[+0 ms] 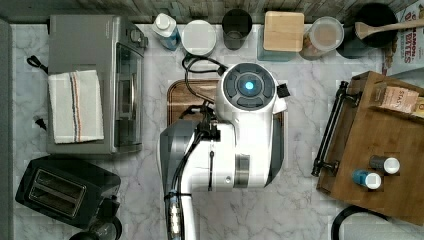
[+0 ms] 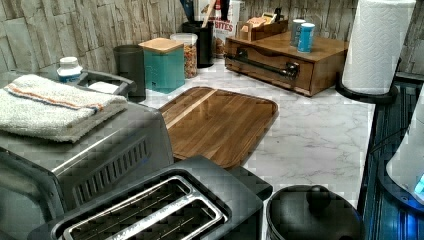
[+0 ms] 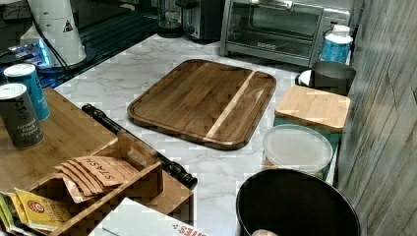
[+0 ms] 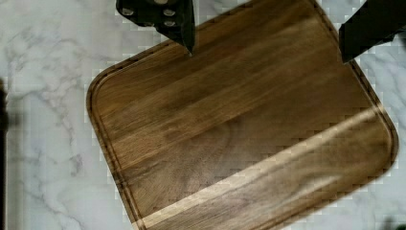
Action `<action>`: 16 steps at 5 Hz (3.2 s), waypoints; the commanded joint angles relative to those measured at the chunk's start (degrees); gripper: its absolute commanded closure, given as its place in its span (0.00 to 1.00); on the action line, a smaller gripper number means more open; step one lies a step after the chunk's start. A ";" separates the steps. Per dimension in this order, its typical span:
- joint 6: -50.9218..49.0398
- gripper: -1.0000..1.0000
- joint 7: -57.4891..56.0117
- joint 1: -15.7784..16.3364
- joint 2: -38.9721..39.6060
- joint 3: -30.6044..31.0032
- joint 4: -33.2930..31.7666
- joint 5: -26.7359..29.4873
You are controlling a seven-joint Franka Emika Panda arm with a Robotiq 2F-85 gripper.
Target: Open the drawer.
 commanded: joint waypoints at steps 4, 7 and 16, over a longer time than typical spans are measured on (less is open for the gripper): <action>12.25 0.00 -27.49 -10.24 7.17 -12.62 3.67 -3.99; 28.89 0.00 -31.77 -12.75 11.17 -13.61 -0.44 -3.90; 31.53 0.00 -30.07 -16.18 22.25 -15.55 2.24 -1.77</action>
